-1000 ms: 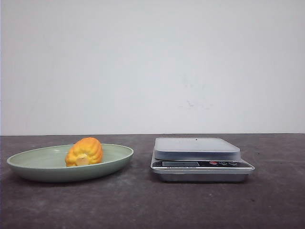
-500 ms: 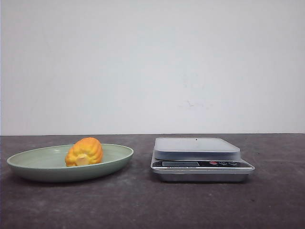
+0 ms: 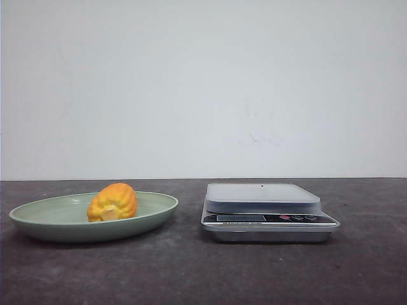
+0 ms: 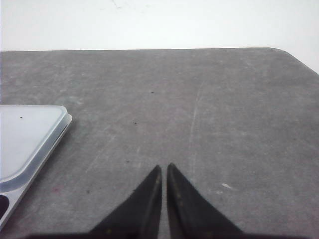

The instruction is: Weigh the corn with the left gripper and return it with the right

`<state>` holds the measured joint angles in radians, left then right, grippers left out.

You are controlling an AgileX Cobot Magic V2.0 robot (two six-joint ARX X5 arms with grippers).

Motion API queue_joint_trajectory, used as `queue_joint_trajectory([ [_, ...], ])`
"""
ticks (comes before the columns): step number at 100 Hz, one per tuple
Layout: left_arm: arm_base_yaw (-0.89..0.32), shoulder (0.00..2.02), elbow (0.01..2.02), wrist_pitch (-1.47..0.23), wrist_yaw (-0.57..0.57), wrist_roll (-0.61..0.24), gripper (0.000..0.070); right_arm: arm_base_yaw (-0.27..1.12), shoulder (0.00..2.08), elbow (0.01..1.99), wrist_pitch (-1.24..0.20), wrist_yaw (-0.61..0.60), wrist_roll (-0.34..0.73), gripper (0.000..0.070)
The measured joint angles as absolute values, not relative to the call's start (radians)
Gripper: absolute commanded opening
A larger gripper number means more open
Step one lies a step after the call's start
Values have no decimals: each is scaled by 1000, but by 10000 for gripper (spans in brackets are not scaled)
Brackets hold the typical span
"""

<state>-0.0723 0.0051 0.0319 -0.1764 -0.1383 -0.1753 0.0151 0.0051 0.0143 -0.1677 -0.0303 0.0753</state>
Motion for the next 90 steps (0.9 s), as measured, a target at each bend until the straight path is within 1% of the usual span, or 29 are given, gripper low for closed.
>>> queue_joint_trajectory([
  [22,-72,5,32,-174,-138,-181,0,15,5,14,-168,-30,107,5],
  [31,-72,5,32,-138,-138,-216,4,15,5,16,-171,-30,158,4],
  [39,-72,10,46,-137,-132,-264,7,15,12,44,-208,-30,217,3],
  [52,-72,86,173,-159,-71,-333,7,15,86,192,-212,-29,300,3],
  [66,-72,228,404,-186,-55,-344,15,15,245,424,-252,-30,320,3],
  [68,-72,251,437,-196,-54,-343,40,15,269,453,-264,-30,319,6],
  [70,-72,272,467,-206,-52,-341,86,15,292,480,-274,-32,318,11],
  [72,-72,294,497,-219,-49,-340,154,15,313,507,-284,-37,315,22],
  [74,-72,315,525,-234,-47,-339,238,15,332,532,-292,-46,313,46],
  [76,-72,335,553,-248,-46,-339,323,15,350,555,-301,-58,311,90],
  [79,-72,363,593,-268,-46,-339,443,15,373,589,-316,-78,308,181],
  [82,-72,387,628,-287,-45,-338,527,15,393,622,-334,-95,303,288],
  [85,-73,409,663,-309,-42,-335,561,15,410,652,-350,-106,296,391],
  [87,-72,421,684,-321,-35,-335,560,15,419,671,-359,-111,292,447],
  [89,-72,431,702,-332,-27,-332,555,15,428,689,-370,-113,287,480],
  [90,-72,436,712,-338,-22,-332,554,15,432,698,-377,-115,286,485],
])
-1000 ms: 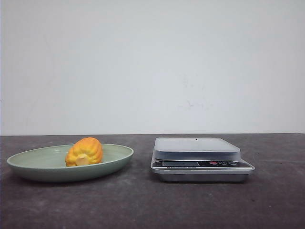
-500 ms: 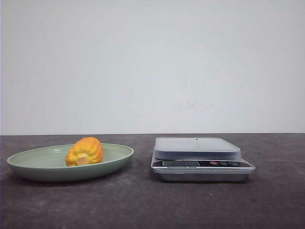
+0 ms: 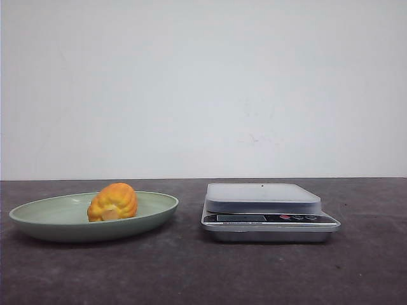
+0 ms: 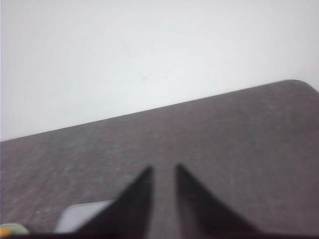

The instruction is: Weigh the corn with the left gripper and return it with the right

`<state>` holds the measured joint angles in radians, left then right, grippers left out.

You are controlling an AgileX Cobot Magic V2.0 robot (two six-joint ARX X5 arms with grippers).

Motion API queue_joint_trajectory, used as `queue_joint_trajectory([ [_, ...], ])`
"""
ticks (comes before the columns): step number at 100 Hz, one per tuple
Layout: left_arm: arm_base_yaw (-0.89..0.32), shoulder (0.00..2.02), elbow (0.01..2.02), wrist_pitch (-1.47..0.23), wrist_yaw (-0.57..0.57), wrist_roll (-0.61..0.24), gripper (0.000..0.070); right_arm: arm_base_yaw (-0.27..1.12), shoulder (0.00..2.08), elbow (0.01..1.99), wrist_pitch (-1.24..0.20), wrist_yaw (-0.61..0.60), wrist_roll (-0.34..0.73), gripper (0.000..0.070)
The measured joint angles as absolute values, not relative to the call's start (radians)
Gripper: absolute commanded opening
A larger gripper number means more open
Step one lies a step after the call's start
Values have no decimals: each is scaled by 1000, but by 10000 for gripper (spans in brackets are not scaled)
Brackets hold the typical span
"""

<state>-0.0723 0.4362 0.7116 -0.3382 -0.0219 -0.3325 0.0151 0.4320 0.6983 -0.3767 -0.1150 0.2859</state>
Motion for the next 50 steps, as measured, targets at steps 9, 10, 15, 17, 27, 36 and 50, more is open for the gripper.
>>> queue_joint_trajectory([
  [9,-73,457,767,-389,22,-332,550,20,454,760,-419,-146,278,482],
  [10,-73,459,771,-394,27,-332,550,20,455,766,-425,-149,277,482],
  [15,-76,464,786,-409,36,-332,550,25,459,790,-451,-158,273,482],
  [17,-80,467,791,-411,41,-332,550,28,461,799,-462,-158,271,482],
  [27,-111,520,824,-400,71,-333,550,36,477,842,-513,-173,262,482],
  [36,-170,613,873,-393,88,-333,550,42,497,882,-562,-193,258,482],
  [50,-282,805,947,-383,88,-333,550,51,530,931,-601,-226,258,483],
])
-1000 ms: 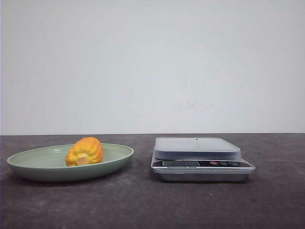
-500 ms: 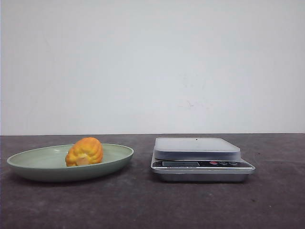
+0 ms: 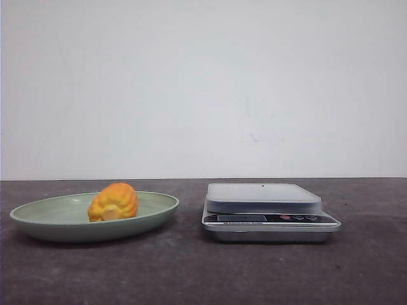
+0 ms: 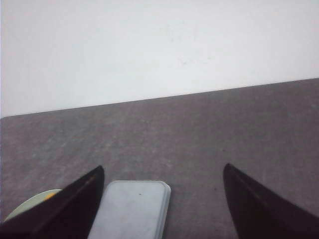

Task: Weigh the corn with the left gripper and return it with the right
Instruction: 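Lower the left gripper onto the yellow corn cob on the green plate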

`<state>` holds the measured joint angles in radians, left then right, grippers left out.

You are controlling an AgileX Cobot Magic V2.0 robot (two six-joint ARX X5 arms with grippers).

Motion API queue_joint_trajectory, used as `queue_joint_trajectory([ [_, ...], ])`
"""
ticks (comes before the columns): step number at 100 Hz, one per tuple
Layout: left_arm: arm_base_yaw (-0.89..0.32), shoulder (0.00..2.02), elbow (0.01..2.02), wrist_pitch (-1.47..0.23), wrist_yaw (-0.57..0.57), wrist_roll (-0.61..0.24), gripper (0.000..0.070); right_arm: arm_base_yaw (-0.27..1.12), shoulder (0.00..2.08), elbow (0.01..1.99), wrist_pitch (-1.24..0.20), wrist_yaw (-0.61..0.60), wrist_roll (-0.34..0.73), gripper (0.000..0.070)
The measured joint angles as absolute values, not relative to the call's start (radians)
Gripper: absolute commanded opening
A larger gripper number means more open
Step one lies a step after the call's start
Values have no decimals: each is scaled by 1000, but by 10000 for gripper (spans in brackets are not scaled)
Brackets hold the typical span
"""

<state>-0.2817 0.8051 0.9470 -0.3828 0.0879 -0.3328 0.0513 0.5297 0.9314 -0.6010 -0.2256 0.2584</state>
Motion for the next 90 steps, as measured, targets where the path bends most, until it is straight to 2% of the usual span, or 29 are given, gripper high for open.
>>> queue_joint_trajectory([
  [22,-429,1163,968,-369,31,-332,554,53,564,968,-655,-262,252,501],
  [49,-460,1475,968,-344,25,-335,556,60,565,972,-669,-266,208,530],
  [73,-486,1589,968,-323,25,-356,553,60,565,972,-669,-266,205,530],
  [81,-491,1598,968,-323,25,-359,534,60,565,972,-669,-266,205,530],
  [85,-493,1598,968,-321,25,-359,501,60,565,972,-669,-266,205,530],
  [90,-494,1598,968,-319,25,-359,500,60,565,972,-670,-266,205,530],
])
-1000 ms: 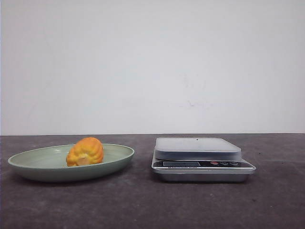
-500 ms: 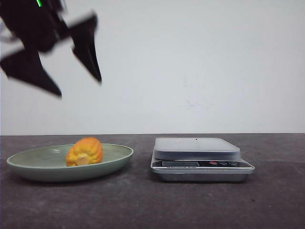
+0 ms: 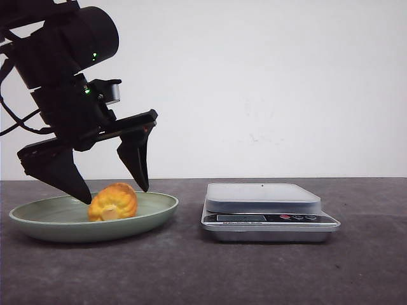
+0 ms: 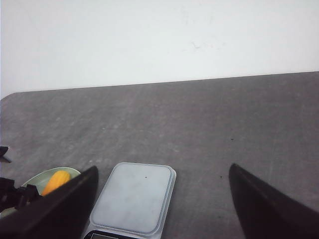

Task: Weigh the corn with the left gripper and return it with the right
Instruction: 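Lower the left gripper onto the yellow corn cob on the green plate, then close the left gripper on the corn and lift it toward the scale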

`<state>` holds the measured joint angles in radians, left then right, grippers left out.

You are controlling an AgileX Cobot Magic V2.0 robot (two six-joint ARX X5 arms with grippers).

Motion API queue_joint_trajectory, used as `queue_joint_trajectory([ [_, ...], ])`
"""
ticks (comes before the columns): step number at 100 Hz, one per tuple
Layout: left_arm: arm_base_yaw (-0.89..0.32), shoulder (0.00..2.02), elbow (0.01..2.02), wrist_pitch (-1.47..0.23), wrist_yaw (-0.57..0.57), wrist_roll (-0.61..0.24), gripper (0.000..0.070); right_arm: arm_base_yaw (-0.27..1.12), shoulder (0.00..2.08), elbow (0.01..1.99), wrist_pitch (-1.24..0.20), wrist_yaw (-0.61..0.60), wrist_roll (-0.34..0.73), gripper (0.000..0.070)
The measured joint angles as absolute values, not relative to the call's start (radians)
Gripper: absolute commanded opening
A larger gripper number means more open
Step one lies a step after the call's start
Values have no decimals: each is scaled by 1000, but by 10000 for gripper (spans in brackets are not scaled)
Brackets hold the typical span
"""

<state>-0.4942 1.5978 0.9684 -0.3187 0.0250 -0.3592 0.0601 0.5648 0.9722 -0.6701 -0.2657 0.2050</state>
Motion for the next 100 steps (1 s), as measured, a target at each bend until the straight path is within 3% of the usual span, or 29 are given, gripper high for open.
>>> queue_joint_trajectory([
  [15,-495,1598,968,-322,25,-363,493,60,565,972,-690,-265,205,530],
  [21,-495,1598,968,-322,25,-363,435,60,565,972,-699,-264,205,529],
  [34,-498,1598,968,-322,24,-366,184,60,565,972,-699,-262,205,529],
  [51,-500,1598,968,-320,25,-370,0,60,565,972,-699,-262,205,529],
  [77,-501,1573,968,-339,70,-370,0,60,565,972,-699,-262,205,529],
  [100,-513,1336,1003,-371,115,-369,4,60,565,972,-700,-262,205,529],
])
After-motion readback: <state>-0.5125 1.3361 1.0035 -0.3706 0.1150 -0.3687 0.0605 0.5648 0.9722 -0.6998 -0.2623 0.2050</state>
